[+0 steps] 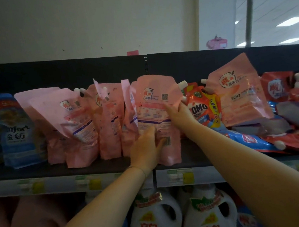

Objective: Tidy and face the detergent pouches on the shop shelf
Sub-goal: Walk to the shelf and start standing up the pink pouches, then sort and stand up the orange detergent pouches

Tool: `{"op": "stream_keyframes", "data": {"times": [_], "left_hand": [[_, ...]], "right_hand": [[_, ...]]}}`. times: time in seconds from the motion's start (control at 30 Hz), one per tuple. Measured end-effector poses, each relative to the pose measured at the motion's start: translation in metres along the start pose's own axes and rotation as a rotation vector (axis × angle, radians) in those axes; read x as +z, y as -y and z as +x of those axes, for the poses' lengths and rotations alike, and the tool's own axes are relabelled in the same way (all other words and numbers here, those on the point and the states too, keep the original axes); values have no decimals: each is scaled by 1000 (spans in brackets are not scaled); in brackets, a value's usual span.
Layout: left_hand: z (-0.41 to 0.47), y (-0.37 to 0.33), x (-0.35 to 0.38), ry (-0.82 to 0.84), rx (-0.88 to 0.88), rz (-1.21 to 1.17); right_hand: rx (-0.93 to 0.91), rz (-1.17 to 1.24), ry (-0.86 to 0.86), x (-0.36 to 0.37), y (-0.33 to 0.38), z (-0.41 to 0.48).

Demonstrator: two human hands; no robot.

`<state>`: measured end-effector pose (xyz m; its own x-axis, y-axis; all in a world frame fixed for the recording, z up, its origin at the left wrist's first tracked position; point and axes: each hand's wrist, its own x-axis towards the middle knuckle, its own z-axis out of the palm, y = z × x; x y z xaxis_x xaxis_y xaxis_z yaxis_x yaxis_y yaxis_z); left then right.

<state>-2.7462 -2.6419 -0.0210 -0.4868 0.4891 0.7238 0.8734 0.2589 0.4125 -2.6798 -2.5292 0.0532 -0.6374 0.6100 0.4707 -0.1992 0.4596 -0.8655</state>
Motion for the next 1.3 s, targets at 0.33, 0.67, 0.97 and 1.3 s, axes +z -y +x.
{"op": "stream_keyframes", "data": {"times": [0.33,0.67,0.97,1.3], "left_hand": [[-8,-73,30,100,232,220],[27,-106,70,265,-179,-285],[108,-82,153,121,-673,-529],[123,-45,214,68,-857,-955]], "right_hand": [[12,-321,32,-73,-26,-32],[3,-512,-6,-144,-37,-30],[1,-823,-59,-149,-49,37],[62,-939,-208,-113,-81,56]]}}
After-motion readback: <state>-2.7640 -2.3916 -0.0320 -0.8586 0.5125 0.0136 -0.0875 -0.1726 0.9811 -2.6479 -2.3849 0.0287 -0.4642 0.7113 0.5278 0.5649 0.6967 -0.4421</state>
